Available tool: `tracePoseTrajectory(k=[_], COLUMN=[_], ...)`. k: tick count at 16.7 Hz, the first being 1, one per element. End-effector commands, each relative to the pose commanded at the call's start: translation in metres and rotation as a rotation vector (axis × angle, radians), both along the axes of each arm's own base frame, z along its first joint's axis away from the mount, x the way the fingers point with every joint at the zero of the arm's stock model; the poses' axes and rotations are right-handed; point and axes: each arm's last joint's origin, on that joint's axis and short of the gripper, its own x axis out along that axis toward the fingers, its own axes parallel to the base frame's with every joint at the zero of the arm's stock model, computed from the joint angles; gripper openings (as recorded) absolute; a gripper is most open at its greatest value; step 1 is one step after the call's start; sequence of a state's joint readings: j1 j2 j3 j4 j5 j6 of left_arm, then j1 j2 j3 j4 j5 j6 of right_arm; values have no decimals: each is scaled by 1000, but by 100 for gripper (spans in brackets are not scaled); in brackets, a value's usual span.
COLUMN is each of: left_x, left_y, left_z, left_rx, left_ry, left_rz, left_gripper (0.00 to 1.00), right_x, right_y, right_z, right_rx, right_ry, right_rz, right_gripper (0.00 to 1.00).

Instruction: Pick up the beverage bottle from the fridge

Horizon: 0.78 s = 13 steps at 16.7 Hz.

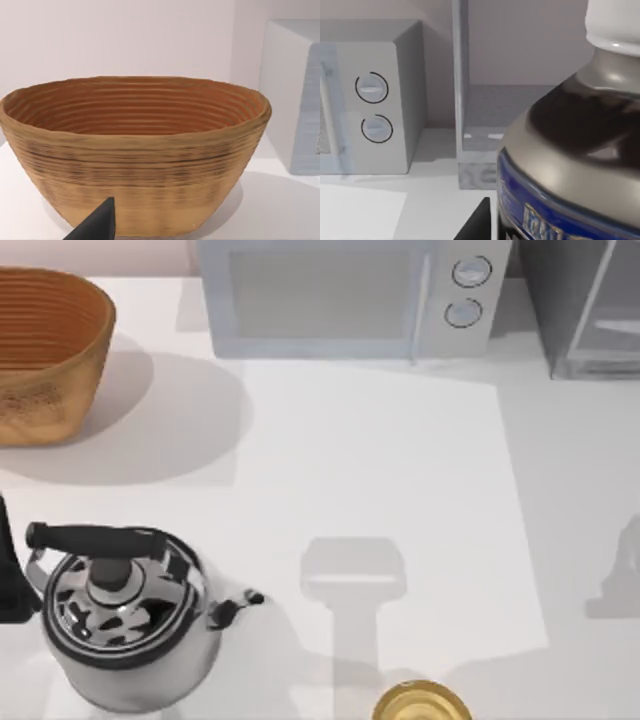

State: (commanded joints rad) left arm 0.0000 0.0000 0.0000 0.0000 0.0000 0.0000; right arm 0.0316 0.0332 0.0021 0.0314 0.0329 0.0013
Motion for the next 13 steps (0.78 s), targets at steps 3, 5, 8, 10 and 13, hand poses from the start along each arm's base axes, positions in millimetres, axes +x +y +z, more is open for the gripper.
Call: tracePoseTrajectory(k=[3, 5, 8, 10, 13], left_x=[0, 0, 0, 0, 0], left_y=[0, 0, 0, 0, 0], left_z=[0, 0, 0, 0, 0], left_rx=[0, 0, 0, 0, 0], left_ry=[0, 0, 0, 0, 0], left_rz=[0, 0, 0, 0, 0], left_gripper=[100, 100, 100, 100, 100], right_x=[5, 8, 8, 2, -12], right_y=[11, 24, 49, 67, 91], right_z=[2, 1, -3, -6, -10], right_rx=[-2, -4, -14, -23, -31], right_ry=[-2, 3, 18, 24, 19], right_rz=[0, 0, -2, -2, -3], right_gripper=[0, 0, 0, 0, 0])
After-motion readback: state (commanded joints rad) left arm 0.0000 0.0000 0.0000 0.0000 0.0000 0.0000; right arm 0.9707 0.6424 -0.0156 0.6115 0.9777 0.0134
